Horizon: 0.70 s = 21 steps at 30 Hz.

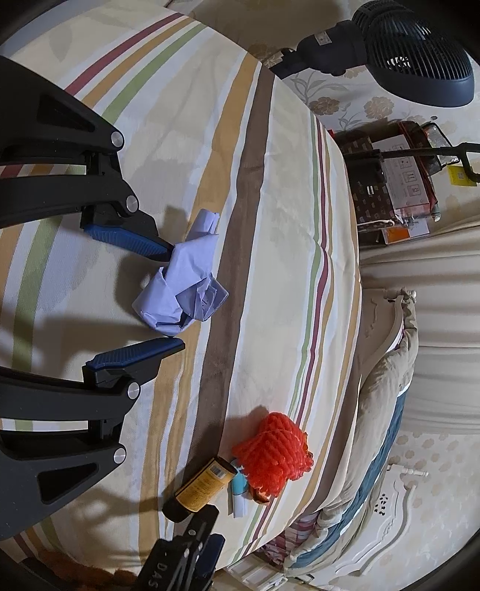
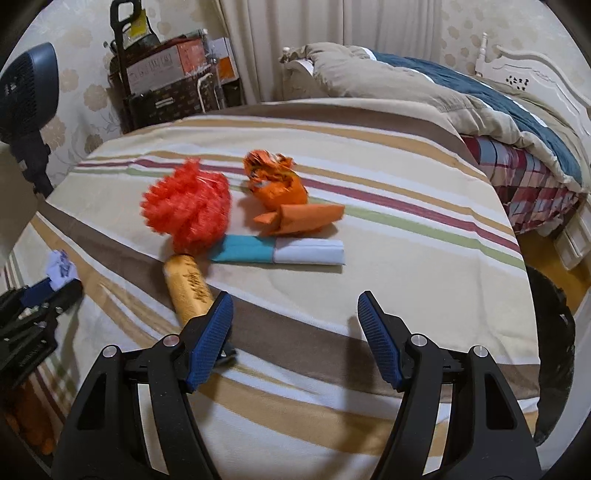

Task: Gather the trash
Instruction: 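Grasp the amber bottle with the right tool while the left tool holds the lavender cloth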

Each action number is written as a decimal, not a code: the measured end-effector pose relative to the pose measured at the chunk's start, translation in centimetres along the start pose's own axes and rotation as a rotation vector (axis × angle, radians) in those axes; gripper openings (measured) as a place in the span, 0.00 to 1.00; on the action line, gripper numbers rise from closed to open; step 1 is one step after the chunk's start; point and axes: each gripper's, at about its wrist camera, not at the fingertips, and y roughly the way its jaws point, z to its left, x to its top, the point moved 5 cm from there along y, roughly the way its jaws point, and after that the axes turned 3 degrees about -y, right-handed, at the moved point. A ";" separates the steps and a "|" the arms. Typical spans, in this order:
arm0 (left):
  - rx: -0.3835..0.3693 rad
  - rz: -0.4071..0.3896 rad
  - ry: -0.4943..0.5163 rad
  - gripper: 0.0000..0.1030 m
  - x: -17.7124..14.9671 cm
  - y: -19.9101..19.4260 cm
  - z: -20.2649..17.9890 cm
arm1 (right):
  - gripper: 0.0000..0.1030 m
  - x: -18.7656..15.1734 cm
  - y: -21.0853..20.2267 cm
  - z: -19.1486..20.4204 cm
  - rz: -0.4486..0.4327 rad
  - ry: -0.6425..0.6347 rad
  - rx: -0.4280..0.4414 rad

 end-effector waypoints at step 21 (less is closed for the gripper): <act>-0.005 -0.009 -0.023 0.44 -0.3 -0.5 0.9 | 0.43 -1.7 -0.2 7.3 0.031 -0.156 0.117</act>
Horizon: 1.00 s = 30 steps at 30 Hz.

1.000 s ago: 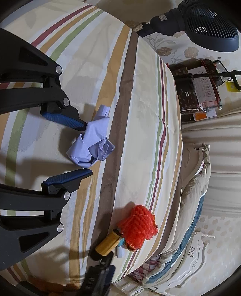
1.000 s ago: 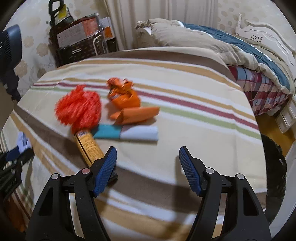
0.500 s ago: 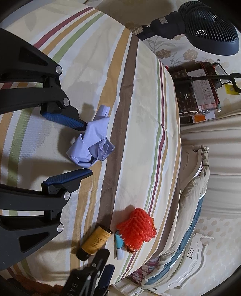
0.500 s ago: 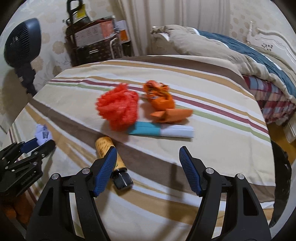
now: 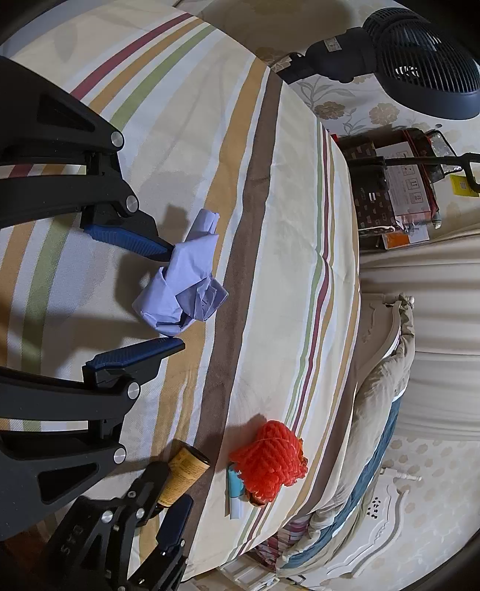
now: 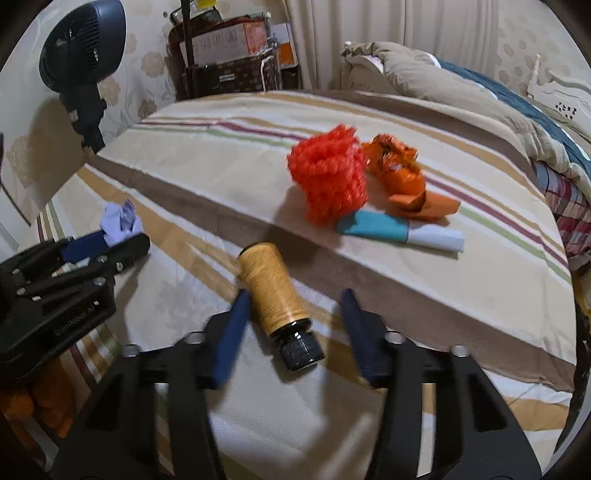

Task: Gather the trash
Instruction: 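Grasp the amber bottle with the right tool while the left tool holds the lavender cloth, then carry cloth and amber bottle over the bin and open both tools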

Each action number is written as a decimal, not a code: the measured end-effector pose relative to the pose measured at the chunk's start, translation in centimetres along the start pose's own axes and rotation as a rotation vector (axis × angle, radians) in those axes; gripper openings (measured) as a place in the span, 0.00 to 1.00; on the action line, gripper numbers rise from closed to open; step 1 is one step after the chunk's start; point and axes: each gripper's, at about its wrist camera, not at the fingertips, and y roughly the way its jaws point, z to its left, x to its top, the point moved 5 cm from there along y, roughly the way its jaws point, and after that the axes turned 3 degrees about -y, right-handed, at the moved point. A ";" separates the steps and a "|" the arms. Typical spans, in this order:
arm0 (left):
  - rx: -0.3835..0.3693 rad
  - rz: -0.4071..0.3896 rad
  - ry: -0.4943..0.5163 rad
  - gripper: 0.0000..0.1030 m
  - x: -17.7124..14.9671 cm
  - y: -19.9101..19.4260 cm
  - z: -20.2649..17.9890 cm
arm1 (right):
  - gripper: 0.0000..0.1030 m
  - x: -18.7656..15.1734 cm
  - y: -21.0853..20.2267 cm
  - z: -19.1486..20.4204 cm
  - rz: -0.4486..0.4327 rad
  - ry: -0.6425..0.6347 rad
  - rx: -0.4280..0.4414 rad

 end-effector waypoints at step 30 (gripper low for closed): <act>-0.138 -0.058 0.089 0.44 -0.2 -2.2 -7.8 | 0.24 -4.0 -5.8 -10.9 -0.104 0.256 -0.178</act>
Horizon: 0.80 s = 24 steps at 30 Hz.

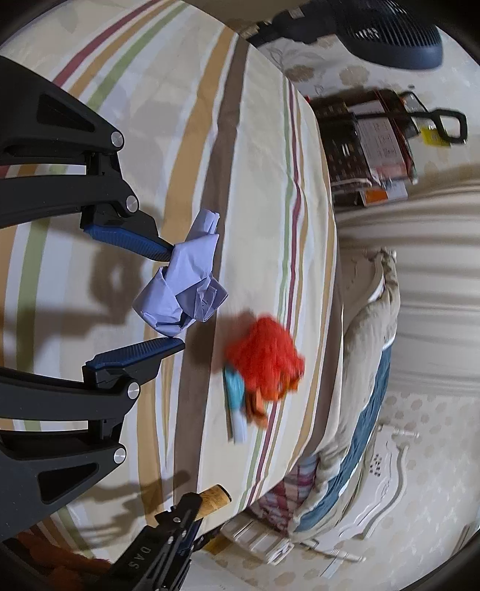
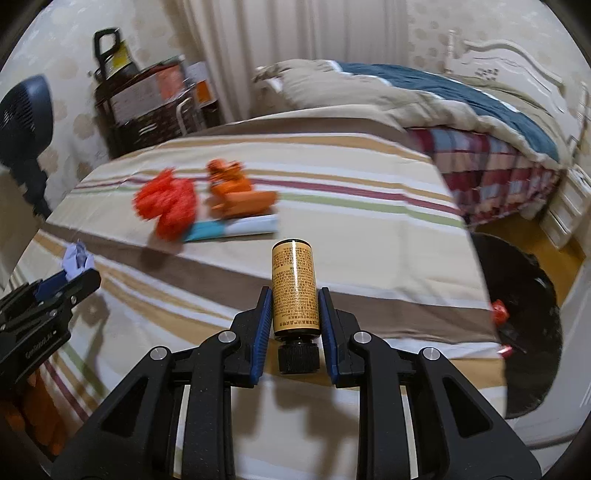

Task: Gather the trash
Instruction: 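Carry cloth and amber bottle over the bin and open both tools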

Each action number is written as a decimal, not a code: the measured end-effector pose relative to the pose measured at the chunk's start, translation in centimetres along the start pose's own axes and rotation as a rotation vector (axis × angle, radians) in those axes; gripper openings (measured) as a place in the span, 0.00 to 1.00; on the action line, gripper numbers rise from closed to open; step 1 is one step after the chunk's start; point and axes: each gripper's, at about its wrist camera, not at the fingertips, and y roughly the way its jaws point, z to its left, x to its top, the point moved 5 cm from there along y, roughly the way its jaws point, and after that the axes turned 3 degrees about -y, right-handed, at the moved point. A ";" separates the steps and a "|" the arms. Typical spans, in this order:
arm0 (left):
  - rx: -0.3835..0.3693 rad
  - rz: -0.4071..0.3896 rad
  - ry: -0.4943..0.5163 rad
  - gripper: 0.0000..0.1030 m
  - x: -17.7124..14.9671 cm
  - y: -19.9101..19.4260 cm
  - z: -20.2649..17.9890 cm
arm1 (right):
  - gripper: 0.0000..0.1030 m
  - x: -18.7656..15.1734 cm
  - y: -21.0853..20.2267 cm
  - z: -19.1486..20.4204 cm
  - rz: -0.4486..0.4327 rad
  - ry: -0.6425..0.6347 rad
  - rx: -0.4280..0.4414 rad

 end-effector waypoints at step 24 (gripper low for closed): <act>-0.192 -0.020 0.212 0.44 1.0 0.7 -16.1 | 0.24 -2.6 -3.9 -14.3 -0.058 0.214 -0.212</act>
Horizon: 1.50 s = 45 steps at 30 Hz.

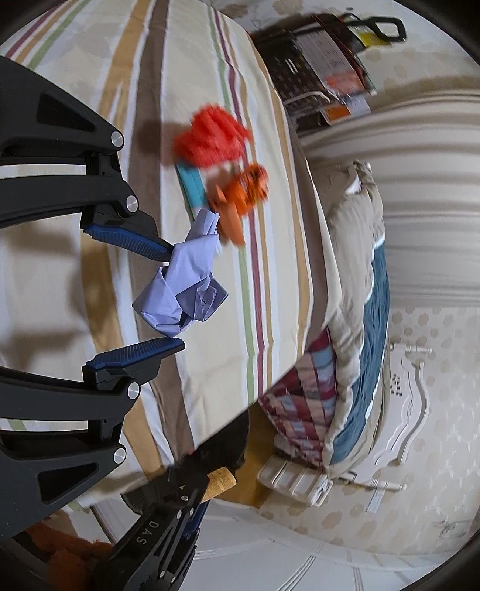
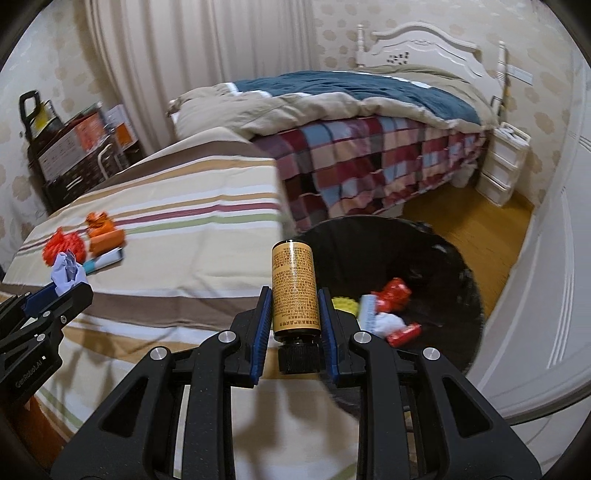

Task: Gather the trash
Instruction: 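Carry cloth and amber bottle over the bin and open both tools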

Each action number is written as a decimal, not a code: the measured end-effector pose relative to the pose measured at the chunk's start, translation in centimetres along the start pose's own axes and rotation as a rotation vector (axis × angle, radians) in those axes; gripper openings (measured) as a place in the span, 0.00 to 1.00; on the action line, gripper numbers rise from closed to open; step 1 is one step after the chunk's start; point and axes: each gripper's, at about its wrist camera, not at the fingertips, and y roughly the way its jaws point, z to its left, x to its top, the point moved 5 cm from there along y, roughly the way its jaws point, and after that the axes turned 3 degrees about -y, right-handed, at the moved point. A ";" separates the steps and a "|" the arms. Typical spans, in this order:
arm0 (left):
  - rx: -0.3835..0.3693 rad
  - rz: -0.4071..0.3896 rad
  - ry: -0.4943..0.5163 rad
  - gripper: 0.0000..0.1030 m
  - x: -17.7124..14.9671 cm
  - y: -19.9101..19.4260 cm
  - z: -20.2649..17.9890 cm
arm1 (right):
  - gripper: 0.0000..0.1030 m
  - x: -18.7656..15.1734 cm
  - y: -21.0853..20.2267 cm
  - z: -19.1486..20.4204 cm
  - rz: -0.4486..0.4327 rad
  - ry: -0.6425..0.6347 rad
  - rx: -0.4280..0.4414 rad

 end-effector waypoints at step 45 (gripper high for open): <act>-0.096 0.024 0.191 0.52 4.1 9.0 -15.0 | 0.24 1.6 4.5 -12.2 0.025 0.172 -0.130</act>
